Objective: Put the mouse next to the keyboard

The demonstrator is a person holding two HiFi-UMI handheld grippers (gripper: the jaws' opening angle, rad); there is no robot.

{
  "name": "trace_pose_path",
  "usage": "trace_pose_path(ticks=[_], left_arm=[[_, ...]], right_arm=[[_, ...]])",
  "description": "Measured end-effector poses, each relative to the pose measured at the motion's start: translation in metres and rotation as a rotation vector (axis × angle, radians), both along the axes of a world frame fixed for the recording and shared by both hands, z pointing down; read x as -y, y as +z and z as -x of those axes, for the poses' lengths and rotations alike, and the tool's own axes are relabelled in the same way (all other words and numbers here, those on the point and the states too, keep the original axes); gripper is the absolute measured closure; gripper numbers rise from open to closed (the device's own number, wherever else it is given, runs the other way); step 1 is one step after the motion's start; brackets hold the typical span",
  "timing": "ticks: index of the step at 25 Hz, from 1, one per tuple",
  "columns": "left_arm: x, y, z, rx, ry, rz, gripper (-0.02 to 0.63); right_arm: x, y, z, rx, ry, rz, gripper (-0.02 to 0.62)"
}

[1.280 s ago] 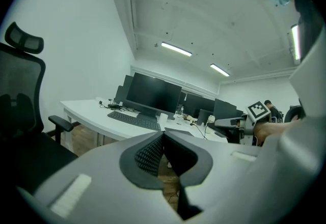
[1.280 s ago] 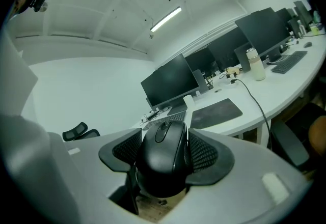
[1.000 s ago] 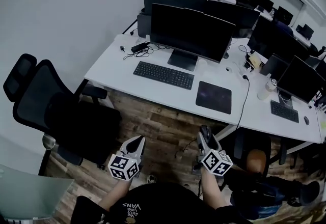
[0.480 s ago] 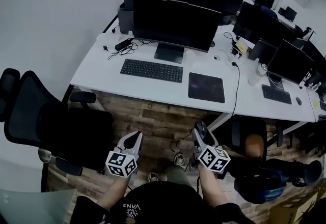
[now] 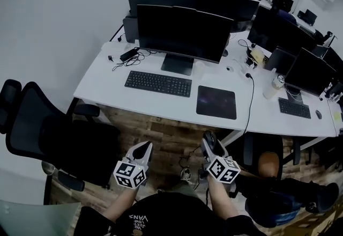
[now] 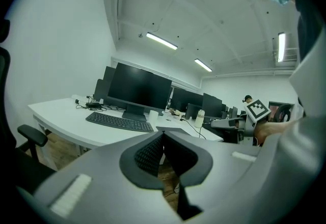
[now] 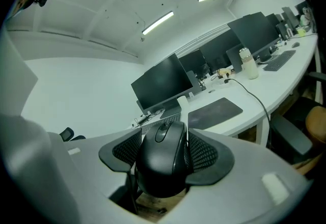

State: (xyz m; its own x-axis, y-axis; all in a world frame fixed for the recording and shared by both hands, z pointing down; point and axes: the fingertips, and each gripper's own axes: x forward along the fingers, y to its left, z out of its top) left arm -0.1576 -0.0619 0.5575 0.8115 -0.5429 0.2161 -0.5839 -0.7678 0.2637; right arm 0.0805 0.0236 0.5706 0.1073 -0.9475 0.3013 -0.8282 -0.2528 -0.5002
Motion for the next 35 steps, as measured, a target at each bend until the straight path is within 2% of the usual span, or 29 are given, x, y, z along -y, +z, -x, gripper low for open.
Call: trace_pose_path(ticks=[14,22,29,35], left_arm=[[0.059,-0.001,-0.115,0.012,-0.027,-0.015,0.603],[0.073,0.008,-0.156,0.021,-0.074,0.002,0.603],[0.078,0.02,-0.184,0.044,-0.038,0.034,0.603],[0.094,0.026,-0.205,0.05,0.043,0.042,0.603]], right_arm=[[0.081,0.014,-0.09,-0.028,-0.119,0.026,0.31],[0.113,0.02,-0.121,-0.026,-0.201,0.032,0.31],[0.119,0.017,-0.132,0.003,-0.211,0.014,0.31],[0.121,0.019,-0.141,0.024,-0.145,0.008,0.31]])
